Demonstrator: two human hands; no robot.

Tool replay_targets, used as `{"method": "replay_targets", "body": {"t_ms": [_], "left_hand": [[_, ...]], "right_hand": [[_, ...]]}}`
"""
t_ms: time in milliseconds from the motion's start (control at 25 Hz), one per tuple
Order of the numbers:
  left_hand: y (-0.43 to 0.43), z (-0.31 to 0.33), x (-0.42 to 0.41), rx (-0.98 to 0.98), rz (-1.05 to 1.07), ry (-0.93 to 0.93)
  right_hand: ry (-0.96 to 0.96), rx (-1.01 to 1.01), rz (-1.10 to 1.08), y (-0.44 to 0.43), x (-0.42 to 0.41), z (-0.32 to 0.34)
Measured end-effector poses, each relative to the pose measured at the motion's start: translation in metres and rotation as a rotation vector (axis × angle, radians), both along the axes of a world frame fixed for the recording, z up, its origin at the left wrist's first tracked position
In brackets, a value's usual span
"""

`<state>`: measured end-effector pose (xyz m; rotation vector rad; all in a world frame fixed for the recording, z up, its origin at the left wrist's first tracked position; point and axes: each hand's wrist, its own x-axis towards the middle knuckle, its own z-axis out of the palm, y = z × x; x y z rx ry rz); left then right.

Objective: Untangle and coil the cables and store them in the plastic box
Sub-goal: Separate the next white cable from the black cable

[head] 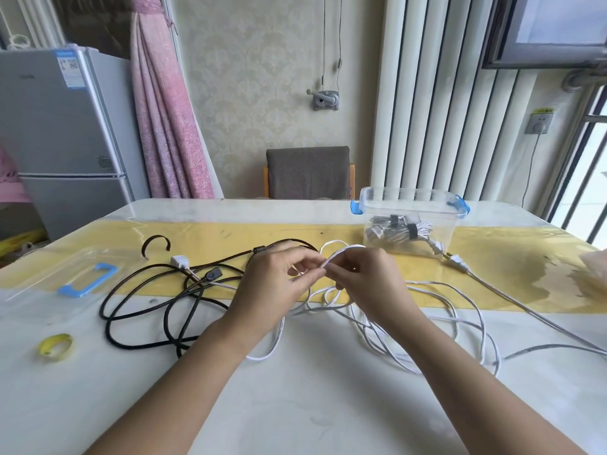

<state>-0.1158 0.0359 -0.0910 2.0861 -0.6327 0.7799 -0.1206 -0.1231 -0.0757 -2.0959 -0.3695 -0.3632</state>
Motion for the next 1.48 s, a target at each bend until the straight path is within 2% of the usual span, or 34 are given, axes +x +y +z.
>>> {"method": "replay_targets", "body": {"t_ms": [80, 160, 240, 320, 400, 440, 520, 600, 680, 760, 840, 960, 1120, 1240, 1360, 1440, 1480], "left_hand": [[0.003, 0.001, 0.001, 0.065, 0.015, -0.1], [0.001, 0.004, -0.003, 0.036, 0.043, -0.101], [-0.001, 0.01, -0.007, -0.23, -0.021, 0.082], [0.0, 0.019, -0.008, -0.634, -0.195, 0.289], [0.005, 0.026, -0.007, -0.99, -0.397, 0.492], [0.009, 0.028, -0.006, -1.059, -0.454, 0.571], [0.013, 0.029, -0.005, -0.968, -0.484, 0.662], [0.009, 0.024, -0.005, -0.771, -0.451, 0.627], [0.004, 0.017, -0.003, -0.588, -0.328, 0.447], [0.001, 0.011, 0.0, -0.458, -0.177, 0.259], [0.0, 0.009, 0.0, -0.436, -0.109, 0.205], [-0.009, 0.012, -0.005, -0.485, -0.119, 0.223], [-0.019, 0.01, -0.01, -0.538, -0.273, 0.274], [-0.015, 0.01, -0.007, -0.512, -0.293, 0.331], [-0.009, 0.006, -0.003, -0.42, -0.311, 0.466], [-0.006, 0.001, -0.005, -0.245, -0.163, 0.374], [-0.007, 0.0, -0.007, -0.223, -0.139, 0.327]], "right_hand": [[-0.008, 0.045, 0.013, 0.0, 0.0, 0.001], [0.03, 0.063, 0.066, 0.001, 0.001, 0.001], [0.188, 0.018, 0.215, 0.003, 0.001, -0.003], [0.384, -0.086, 0.389, 0.007, -0.002, -0.011], [0.4, -0.167, 0.425, 0.012, -0.002, -0.016], [0.333, -0.168, 0.359, 0.012, -0.001, -0.016], [0.133, -0.065, 0.13, 0.009, 0.001, -0.01], [0.086, 0.13, 0.087, 0.002, 0.002, -0.002], [0.199, 0.186, 0.351, 0.0, -0.002, 0.005], [0.273, 0.146, 0.554, 0.002, -0.006, 0.005], [0.252, 0.129, 0.563, 0.004, -0.009, 0.006], [0.187, 0.076, 0.489, 0.008, -0.013, 0.007], [0.063, 0.09, 0.399, 0.013, -0.016, 0.007], [-0.011, 0.109, 0.283, 0.007, -0.013, 0.014], [0.08, 0.303, 0.098, -0.007, -0.003, 0.021], [0.179, 0.425, 0.017, -0.019, 0.006, 0.02], [0.222, 0.484, -0.01, -0.024, 0.009, 0.018]]}}
